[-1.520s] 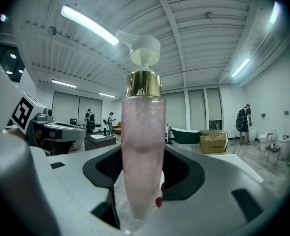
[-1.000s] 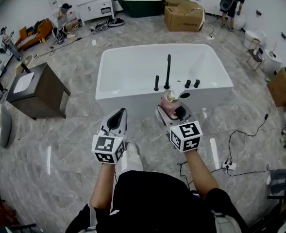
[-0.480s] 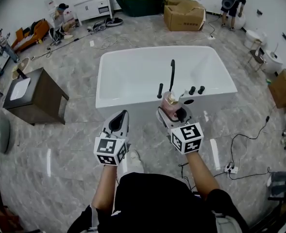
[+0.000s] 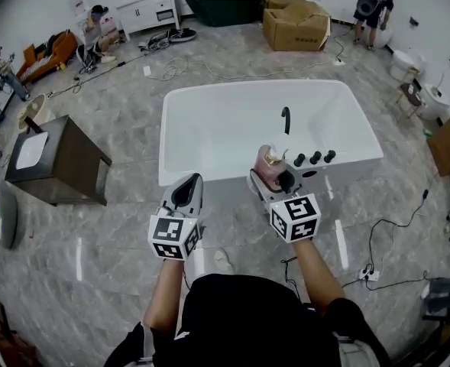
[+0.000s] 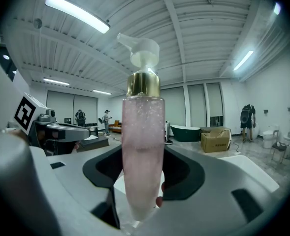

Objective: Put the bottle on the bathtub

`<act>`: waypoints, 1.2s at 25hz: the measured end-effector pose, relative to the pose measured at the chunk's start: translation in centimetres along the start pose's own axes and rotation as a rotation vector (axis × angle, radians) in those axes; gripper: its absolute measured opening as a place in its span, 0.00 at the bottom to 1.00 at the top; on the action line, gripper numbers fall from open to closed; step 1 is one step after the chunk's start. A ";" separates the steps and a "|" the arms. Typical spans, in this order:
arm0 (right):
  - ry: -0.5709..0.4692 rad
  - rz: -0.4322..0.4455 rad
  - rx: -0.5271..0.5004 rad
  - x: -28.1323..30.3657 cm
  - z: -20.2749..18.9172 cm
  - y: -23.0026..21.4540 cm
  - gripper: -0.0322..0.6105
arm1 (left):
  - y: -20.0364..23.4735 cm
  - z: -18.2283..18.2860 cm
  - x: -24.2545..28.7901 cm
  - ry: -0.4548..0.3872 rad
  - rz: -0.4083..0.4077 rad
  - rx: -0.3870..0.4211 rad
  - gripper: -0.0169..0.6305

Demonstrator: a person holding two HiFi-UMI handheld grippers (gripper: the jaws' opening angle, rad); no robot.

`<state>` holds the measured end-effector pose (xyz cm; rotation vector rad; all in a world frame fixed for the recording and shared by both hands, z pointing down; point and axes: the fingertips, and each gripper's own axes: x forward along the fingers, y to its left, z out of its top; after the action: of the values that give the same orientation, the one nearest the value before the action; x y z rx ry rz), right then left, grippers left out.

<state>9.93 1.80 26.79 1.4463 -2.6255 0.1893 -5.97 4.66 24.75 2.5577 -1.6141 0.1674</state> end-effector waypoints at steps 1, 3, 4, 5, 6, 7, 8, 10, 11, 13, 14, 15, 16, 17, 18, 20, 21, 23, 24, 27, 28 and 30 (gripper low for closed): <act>0.000 -0.002 0.001 1.1 0.2 0.1 0.43 | 1.1 0.0 0.5 0.003 -0.003 -0.001 0.05; 0.002 -0.007 0.003 3.1 0.6 0.3 0.42 | 2.9 0.1 1.4 0.010 -0.007 -0.003 0.05; 0.002 -0.008 0.004 4.1 0.7 0.5 0.42 | 3.8 0.1 1.8 0.012 -0.009 -0.003 0.05; 0.003 -0.009 0.004 5.0 0.9 0.6 0.42 | 4.6 0.3 2.2 0.012 -0.011 -0.001 0.05; 0.004 -0.010 0.005 5.8 1.2 0.7 0.42 | 5.5 0.4 2.7 0.011 -0.012 0.005 0.05; 0.006 -0.011 0.006 6.7 1.4 0.7 0.42 | 6.3 0.6 3.2 0.010 -0.013 0.012 0.05; 0.010 -0.013 0.006 7.6 1.6 0.8 0.42 | 7.1 0.8 3.7 0.009 -0.015 0.018 0.05; 0.017 -0.018 0.007 9.3 1.8 0.8 0.42 | 8.6 1.0 4.7 0.009 -0.022 0.020 0.05; 0.020 -0.022 0.008 10.1 1.8 0.8 0.42 | 9.2 1.0 5.1 0.011 -0.027 0.019 0.05; 0.026 -0.026 0.007 11.7 1.9 1.1 0.42 | 10.6 0.8 5.8 0.016 -0.037 0.017 0.05; 0.027 -0.028 0.006 12.5 2.0 1.3 0.42 | 11.3 0.9 6.1 0.019 -0.043 0.012 0.05; 0.027 -0.030 0.005 13.2 2.2 1.5 0.42 | 11.9 0.9 6.4 0.022 -0.050 0.004 0.05; 0.029 -0.032 0.003 13.9 2.3 1.8 0.42 | 12.5 0.9 6.7 0.027 -0.056 -0.007 0.05; 0.033 -0.033 0.002 14.5 2.3 2.0 0.42 | 13.0 0.6 6.8 0.033 -0.060 -0.015 0.05; 0.039 -0.035 0.001 14.9 2.1 2.2 0.42 | 13.5 0.2 6.9 0.038 -0.062 -0.018 0.05; 0.048 -0.039 -0.002 15.5 1.7 2.4 0.42 | 14.3 -0.6 7.3 0.043 -0.063 -0.012 0.05; 0.052 -0.042 -0.003 15.7 1.6 2.3 0.42 | 14.6 -0.9 7.5 0.046 -0.063 -0.012 0.05; 0.061 -0.046 -0.006 16.1 1.4 2.4 0.42 | 15.1 -1.3 7.7 0.052 -0.064 -0.017 0.05; 0.065 -0.047 -0.008 16.3 1.4 2.5 0.42 | 15.3 -1.5 7.8 0.054 -0.064 -0.021 0.05; 0.077 -0.046 -0.008 16.7 1.1 2.8 0.42 | 16.0 -1.8 7.8 0.059 -0.060 -0.031 0.05; 0.081 -0.047 -0.007 16.8 1.0 2.9 0.42 | 16.2 -2.0 7.8 0.060 -0.059 -0.034 0.05; 0.088 -0.047 -0.006 17.2 0.6 3.0 0.42 | 16.5 -2.3 7.9 0.062 -0.059 -0.040 0.05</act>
<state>-1.72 -11.03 29.19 1.4615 -2.5177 0.2350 -17.61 -9.13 28.83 2.5403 -1.5031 0.2048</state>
